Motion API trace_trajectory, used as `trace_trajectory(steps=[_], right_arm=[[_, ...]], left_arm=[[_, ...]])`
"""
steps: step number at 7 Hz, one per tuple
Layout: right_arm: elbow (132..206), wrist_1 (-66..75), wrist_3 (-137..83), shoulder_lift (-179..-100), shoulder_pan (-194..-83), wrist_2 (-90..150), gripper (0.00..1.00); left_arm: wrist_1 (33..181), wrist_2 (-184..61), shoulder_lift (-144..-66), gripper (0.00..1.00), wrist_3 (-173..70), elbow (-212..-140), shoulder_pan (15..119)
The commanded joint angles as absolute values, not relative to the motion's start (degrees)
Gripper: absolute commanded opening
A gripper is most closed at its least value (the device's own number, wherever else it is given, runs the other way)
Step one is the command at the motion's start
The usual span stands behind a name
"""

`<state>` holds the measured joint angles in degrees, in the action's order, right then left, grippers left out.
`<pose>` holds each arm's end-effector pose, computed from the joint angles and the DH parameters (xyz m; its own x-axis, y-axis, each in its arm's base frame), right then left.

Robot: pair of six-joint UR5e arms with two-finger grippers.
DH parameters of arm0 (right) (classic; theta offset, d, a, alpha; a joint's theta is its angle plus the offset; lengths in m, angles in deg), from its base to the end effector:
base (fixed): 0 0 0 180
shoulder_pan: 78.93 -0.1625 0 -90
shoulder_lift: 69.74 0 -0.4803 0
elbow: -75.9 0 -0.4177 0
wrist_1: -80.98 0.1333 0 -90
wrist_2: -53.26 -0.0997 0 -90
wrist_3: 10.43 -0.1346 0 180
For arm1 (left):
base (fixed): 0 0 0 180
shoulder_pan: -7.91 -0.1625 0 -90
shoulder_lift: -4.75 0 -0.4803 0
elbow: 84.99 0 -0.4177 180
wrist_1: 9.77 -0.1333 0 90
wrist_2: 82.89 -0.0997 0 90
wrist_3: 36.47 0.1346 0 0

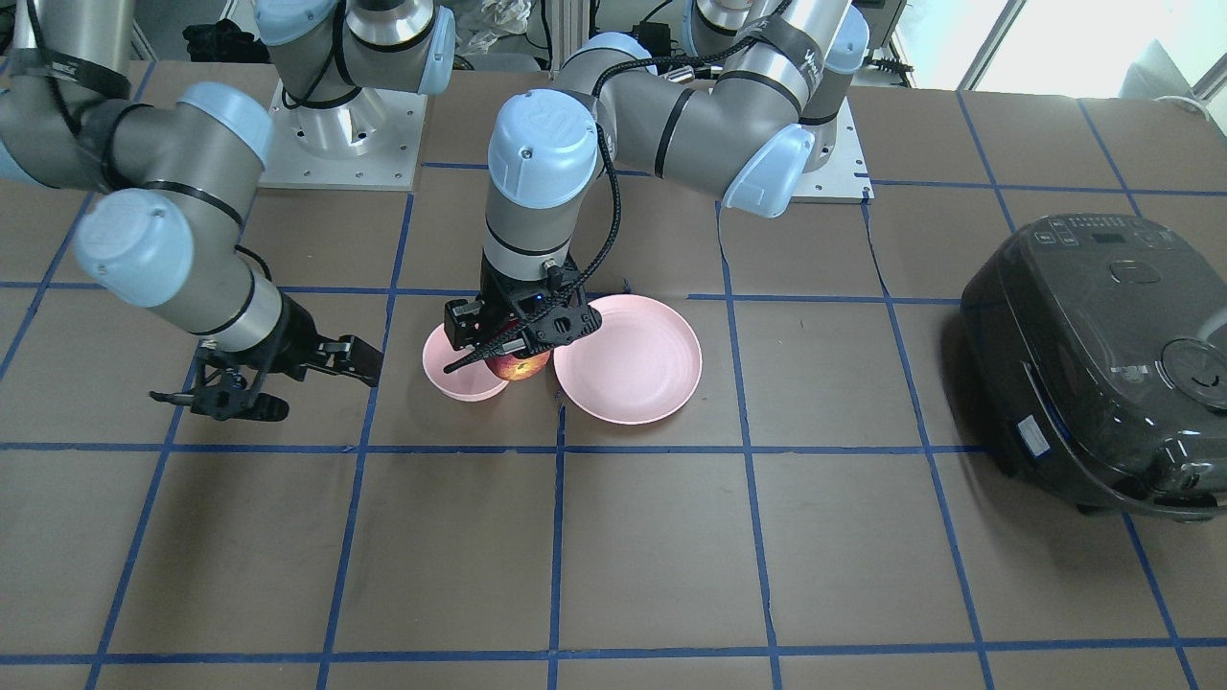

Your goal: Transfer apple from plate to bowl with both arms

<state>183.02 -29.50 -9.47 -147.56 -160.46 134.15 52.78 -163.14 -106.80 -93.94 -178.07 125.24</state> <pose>0.0728 -0.5606 0.2810 -0.9753 0.1530 -0.1590 0.1292 0.9801 0.1507 -0.4427 -0.5166 0.3076 -0.8554 -0.5008 0.1324 -0.4884 0.8649 0.1162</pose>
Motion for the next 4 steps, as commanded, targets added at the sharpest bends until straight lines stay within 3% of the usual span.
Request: trace_trajectory(steps=[1,4], right_arm=[[176.1,-18.0,-6.6,-153.0,-158.1,140.1,1.0],[172.7,-15.1,-5.7,-153.9,-157.9,142.5,1.0]], left_arm=[[49.2,-162.2,-110.6,0.0,-99.5,-179.7,129.1],[44.5,-161.8,-114.8,0.0,-101.9,-180.1,129.7]])
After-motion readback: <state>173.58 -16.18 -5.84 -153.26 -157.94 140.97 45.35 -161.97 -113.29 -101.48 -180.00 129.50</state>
